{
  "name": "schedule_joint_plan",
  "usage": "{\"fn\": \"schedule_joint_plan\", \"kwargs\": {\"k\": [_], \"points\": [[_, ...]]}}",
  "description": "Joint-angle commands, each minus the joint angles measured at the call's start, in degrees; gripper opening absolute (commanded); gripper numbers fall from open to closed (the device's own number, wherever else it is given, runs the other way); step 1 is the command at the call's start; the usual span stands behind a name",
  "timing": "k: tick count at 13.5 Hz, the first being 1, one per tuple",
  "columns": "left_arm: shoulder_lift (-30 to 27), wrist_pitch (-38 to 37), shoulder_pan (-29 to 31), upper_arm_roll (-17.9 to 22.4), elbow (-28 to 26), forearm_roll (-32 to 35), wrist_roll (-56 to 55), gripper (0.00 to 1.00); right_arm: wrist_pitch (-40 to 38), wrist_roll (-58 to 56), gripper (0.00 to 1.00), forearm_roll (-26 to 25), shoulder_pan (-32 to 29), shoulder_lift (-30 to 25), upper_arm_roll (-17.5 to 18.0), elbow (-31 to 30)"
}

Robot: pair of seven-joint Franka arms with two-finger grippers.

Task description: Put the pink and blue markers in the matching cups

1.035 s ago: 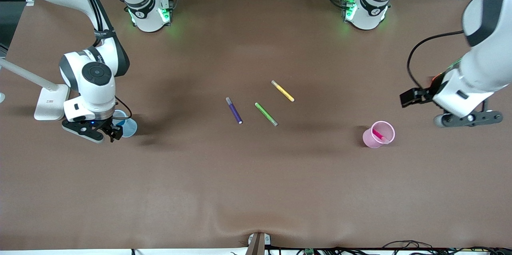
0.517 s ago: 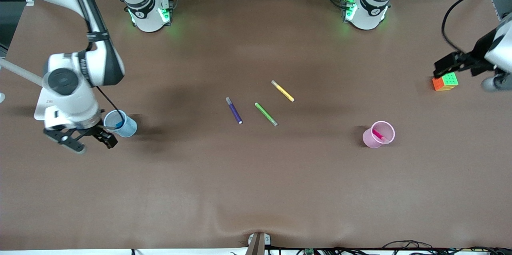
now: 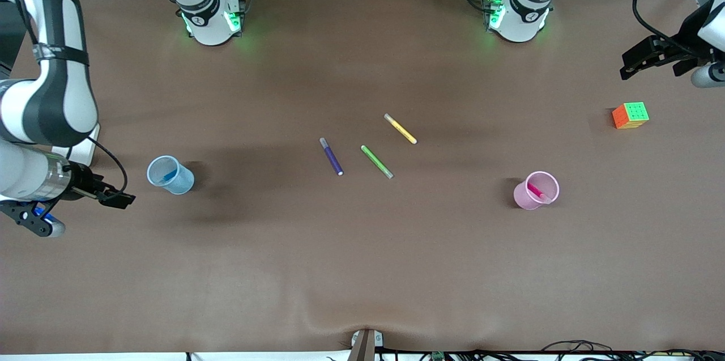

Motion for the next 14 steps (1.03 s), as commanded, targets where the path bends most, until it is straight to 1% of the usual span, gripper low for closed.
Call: {"fn": "schedule_joint_plan", "kwargs": {"k": [1, 3, 5, 6, 8, 9, 10, 12, 14], "points": [[-2.3, 0.5, -0.6, 0.8, -1.9, -1.2, 0.5, 1.0, -9.5, -6.9, 1.0, 1.6, -0.8, 1.6, 0.9, 9.6], [-3.2, 0.4, -0.8, 0.7, -3.2, -1.2, 0.5, 1.0, -14.7, -16.0, 1.0, 2.3, -1.6, 1.0, 1.1, 13.0], [-3.4, 0.5, -0.8, 0.3, -3.5, -1.1, 0.4, 1.0, -19.3, -17.0, 1.0, 2.5, -1.6, 0.5, 1.0, 17.0], [-3.2, 0.5, -0.9, 0.3, -3.4, -1.2, 0.3, 1.0, -21.2, -17.0, 1.0, 2.6, -1.5, -0.8, 1.0, 18.7], [-2.6, 0.5, -1.1, 0.3, -3.2, -1.2, -0.1, 1.0, -21.8, -22.1, 1.0, 2.4, -0.6, -4.4, 0.9, 19.1], [-2.7, 0.4, -1.3, 0.3, -3.1, -1.2, -0.8, 1.0, -22.1, -24.9, 1.0, 2.0, -0.9, -4.6, 0.6, 19.4], [-2.8, 0.1, -1.5, 0.2, -3.2, -1.8, -2.1, 1.0, -24.0, -25.8, 1.0, 2.0, -1.3, -4.8, 0.4, 19.7], [-2.6, -0.4, -1.6, 0.3, -3.3, -3.3, -4.3, 1.0, -25.3, -25.9, 1.0, 2.2, -3.0, -7.2, 0.1, 20.6], [-2.4, -0.3, -1.6, 0.3, -3.1, -3.2, -4.1, 1.0, -27.2, -26.0, 1.0, 2.5, -2.7, -9.4, 0.3, 20.6]]}}
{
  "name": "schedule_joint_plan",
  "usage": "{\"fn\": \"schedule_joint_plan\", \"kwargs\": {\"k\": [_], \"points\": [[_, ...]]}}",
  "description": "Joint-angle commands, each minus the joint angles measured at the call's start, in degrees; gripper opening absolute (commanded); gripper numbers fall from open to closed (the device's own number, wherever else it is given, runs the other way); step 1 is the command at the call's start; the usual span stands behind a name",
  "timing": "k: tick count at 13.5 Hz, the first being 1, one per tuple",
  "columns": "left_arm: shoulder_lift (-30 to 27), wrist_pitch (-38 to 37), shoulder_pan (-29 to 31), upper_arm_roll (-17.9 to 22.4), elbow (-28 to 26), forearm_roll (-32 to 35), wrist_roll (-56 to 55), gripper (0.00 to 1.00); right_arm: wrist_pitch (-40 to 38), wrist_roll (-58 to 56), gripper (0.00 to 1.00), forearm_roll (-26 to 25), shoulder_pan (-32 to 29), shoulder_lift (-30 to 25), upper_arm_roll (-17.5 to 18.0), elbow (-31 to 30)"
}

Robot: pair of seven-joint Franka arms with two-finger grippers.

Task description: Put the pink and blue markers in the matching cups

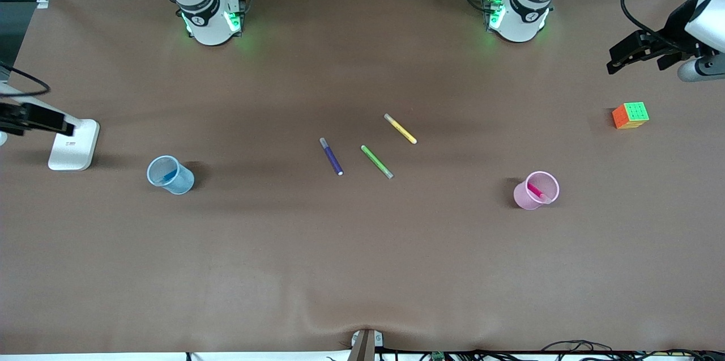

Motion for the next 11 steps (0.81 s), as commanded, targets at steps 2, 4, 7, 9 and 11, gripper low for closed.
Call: {"fn": "schedule_joint_plan", "kwargs": {"k": [2, 4, 7, 9, 11], "points": [[-0.8, -0.4, -0.3, 0.3, -0.5, -0.8, -0.4, 1.0, -2.9, -1.3, 1.0, 0.2, -0.7, -3.9, 0.9, -0.4], [-0.7, -0.3, -0.3, 0.2, -0.5, -0.5, -0.4, 1.0, -1.2, -9.3, 1.0, -3.6, -0.6, -4.8, 0.9, -2.5], [-0.5, -0.4, -0.1, 0.2, 0.0, -0.3, -0.5, 1.0, -0.7, -12.0, 1.0, -4.3, -0.8, -7.8, 0.6, -7.0], [-0.5, -0.4, -0.1, 0.2, 0.0, -0.2, -0.6, 1.0, 2.0, -11.8, 1.0, -4.4, -0.5, -12.8, 0.8, -14.5], [-0.5, -0.6, -0.1, 0.1, -0.1, -0.2, -1.0, 1.0, 5.7, -11.9, 1.0, -4.6, -0.5, -18.6, 0.8, -23.4]]}}
